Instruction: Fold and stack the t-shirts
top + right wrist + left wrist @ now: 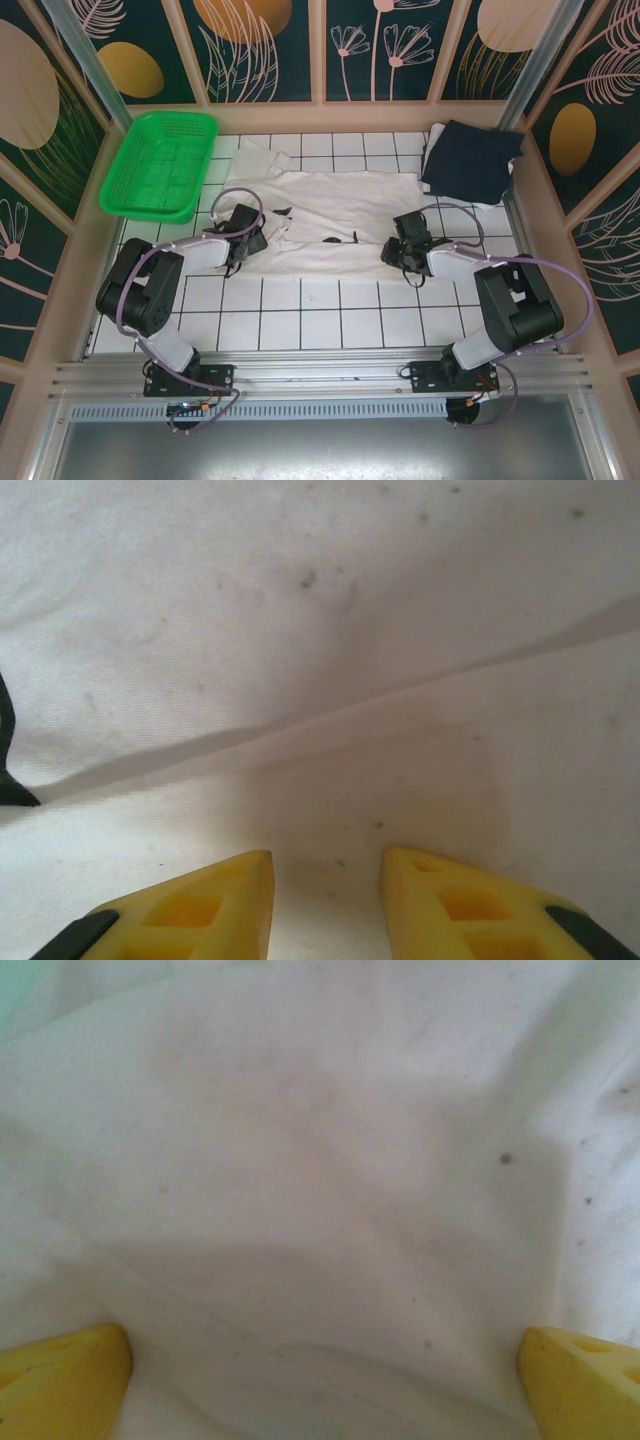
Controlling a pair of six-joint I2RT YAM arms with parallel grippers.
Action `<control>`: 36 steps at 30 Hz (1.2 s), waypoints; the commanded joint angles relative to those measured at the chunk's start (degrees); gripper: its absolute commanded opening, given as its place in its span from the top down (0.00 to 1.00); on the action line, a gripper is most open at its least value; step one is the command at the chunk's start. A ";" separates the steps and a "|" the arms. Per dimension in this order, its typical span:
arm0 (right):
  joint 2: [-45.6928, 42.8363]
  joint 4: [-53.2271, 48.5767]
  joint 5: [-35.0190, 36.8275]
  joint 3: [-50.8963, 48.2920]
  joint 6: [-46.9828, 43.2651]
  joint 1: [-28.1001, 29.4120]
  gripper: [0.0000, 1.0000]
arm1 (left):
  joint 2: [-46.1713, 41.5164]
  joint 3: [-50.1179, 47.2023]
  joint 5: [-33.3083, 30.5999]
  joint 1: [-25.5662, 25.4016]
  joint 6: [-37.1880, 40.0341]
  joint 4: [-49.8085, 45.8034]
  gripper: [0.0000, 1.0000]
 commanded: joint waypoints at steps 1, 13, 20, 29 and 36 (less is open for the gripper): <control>-0.97 -5.13 1.64 3.09 -1.56 -0.22 0.63 | 4.42 5.33 5.24 0.13 2.68 2.63 0.01; 2.90 -2.02 -1.43 4.94 -0.87 1.58 0.63 | 3.66 3.56 -0.34 0.04 -2.68 -6.11 0.01; -1.06 -6.54 0.43 -0.23 1.50 0.74 0.63 | -5.12 -6.39 -0.85 0.04 -4.14 -11.19 0.02; -9.25 -8.16 -4.10 -6.32 4.79 0.58 0.62 | -12.17 -10.93 2.95 0.04 -6.24 -12.97 0.02; -9.44 -13.75 -0.95 10.60 -2.31 -1.83 0.58 | -11.41 9.96 -3.05 0.04 1.39 -22.24 0.01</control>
